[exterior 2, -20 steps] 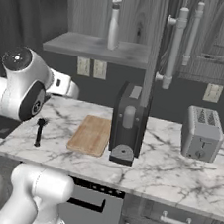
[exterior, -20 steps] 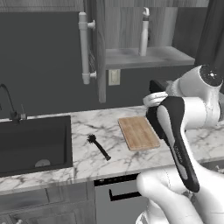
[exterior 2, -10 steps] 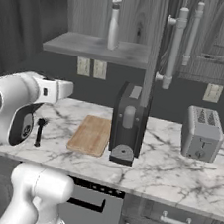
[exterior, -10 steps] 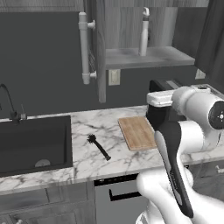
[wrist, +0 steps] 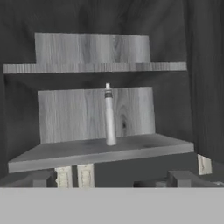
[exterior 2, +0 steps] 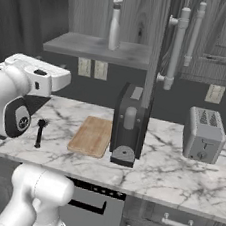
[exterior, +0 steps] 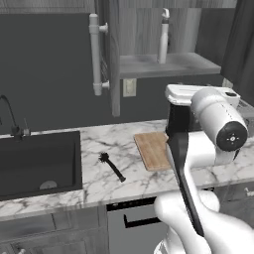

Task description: Grab the spray bottle from the cabinet, then place it next to the cutting board for sanitizing. Then grab the dish brush from the countertop next to the sink and place it next to the cutting board.

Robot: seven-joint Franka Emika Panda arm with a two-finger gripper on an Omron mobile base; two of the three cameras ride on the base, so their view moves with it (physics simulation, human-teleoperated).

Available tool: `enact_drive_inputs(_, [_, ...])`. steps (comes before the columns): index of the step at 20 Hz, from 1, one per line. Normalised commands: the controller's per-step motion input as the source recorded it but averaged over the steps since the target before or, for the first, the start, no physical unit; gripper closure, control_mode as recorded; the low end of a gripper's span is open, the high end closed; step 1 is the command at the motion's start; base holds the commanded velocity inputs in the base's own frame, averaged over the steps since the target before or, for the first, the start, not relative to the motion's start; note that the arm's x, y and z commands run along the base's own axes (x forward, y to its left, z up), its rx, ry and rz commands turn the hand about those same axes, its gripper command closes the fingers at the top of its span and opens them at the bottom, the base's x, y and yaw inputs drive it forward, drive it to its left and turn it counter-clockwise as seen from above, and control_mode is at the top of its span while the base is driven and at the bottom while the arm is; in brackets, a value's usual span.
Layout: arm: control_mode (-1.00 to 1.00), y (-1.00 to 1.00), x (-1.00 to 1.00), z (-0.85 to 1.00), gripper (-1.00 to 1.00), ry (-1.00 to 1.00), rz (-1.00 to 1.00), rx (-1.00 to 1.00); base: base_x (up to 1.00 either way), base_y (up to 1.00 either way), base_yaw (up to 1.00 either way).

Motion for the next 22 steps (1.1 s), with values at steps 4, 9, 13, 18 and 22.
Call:
enact_drive_inputs(4, [-1.00,-0.12,0.00,0.33,-1.00,0.00,-0.01,0.09,0.00,0.00,0.00])
enact_drive_inputs(9, [-1.00,-0.01,0.15,0.41,-1.00,0.02,0.05,0.01,0.00,0.00,0.00])
enact_drive_inputs(13, [-1.00,-0.01,0.17,0.49,-1.00,-0.01,0.06,0.00,0.00,0.00,0.00])
enact_drive_inputs(18, [-1.00,-0.01,0.24,0.36,-1.00,0.01,0.06,0.01,0.00,0.00,0.00])
enact_drive_inputs(22, [-1.00,-0.02,0.09,0.16,-1.00,0.00,0.00,0.00,0.00,0.00,0.00])
